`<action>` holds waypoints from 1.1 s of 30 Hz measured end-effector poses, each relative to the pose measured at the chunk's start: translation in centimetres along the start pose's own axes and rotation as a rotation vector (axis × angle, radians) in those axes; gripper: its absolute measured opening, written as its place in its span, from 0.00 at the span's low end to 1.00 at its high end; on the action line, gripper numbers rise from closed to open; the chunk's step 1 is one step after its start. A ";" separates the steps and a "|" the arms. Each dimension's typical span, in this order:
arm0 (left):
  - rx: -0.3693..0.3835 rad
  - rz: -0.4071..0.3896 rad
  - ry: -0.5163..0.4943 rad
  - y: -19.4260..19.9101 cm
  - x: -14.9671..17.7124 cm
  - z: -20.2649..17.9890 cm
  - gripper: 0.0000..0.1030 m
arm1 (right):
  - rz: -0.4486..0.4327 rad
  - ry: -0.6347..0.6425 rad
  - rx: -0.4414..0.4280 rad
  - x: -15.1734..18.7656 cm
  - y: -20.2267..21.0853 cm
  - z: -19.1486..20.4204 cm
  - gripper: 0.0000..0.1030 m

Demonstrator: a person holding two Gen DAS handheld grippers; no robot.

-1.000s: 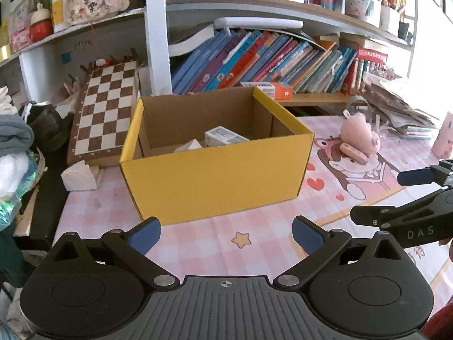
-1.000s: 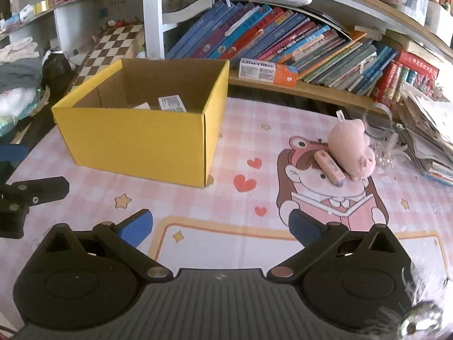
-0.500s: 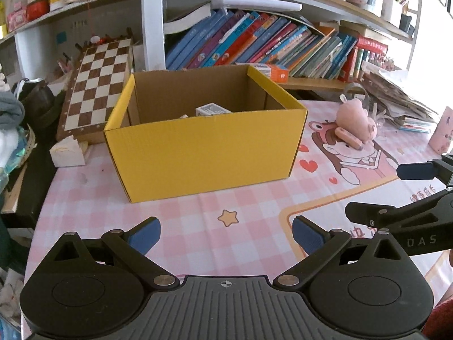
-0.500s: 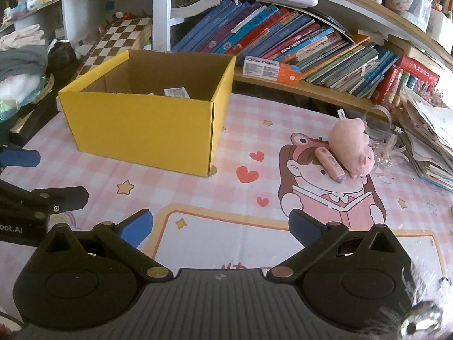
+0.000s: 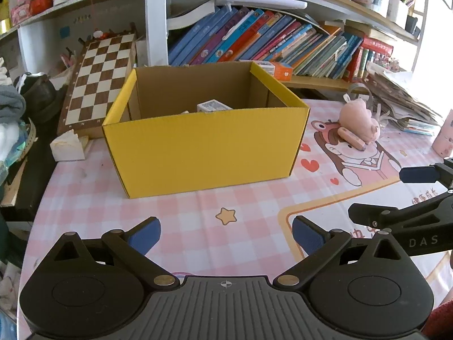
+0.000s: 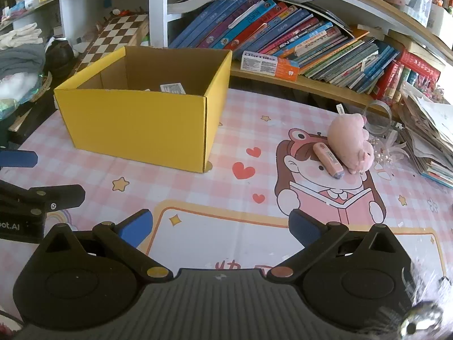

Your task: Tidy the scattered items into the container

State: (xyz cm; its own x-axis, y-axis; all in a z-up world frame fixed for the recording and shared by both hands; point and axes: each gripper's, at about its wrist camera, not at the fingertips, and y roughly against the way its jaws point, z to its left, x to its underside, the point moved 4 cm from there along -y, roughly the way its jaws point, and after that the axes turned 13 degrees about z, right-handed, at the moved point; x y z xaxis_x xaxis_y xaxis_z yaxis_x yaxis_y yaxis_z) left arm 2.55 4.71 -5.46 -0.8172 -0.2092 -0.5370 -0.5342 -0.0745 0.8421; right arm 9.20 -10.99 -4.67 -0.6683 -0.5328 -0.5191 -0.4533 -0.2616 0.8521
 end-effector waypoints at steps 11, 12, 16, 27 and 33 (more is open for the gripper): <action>-0.015 0.011 0.021 -0.3 -0.1 -1.1 0.98 | 0.004 0.021 -0.023 -0.1 -0.3 -1.2 1.00; -0.017 0.013 0.024 -0.4 -0.1 -1.2 0.98 | 0.005 0.023 -0.026 -0.1 -0.3 -1.4 1.00; -0.024 0.018 0.032 -0.5 -0.2 -1.7 0.98 | 0.009 0.029 -0.036 -0.1 -0.5 -2.0 1.00; -0.030 0.032 0.025 -1.5 -1.0 -4.4 0.98 | 0.019 0.027 -0.069 -0.1 -1.1 -4.7 1.00; -0.027 0.037 0.006 -2.2 -1.7 -6.5 0.98 | 0.025 0.021 -0.062 -0.1 -1.4 -6.9 1.00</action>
State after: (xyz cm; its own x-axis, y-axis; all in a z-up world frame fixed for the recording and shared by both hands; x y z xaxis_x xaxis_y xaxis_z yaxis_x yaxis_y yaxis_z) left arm 6.55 -1.11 -6.07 -0.8351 -0.2183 -0.5048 -0.4972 -0.0928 0.8627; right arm 13.97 -16.15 -5.37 -0.6663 -0.5561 -0.4967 -0.3988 -0.2970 0.8676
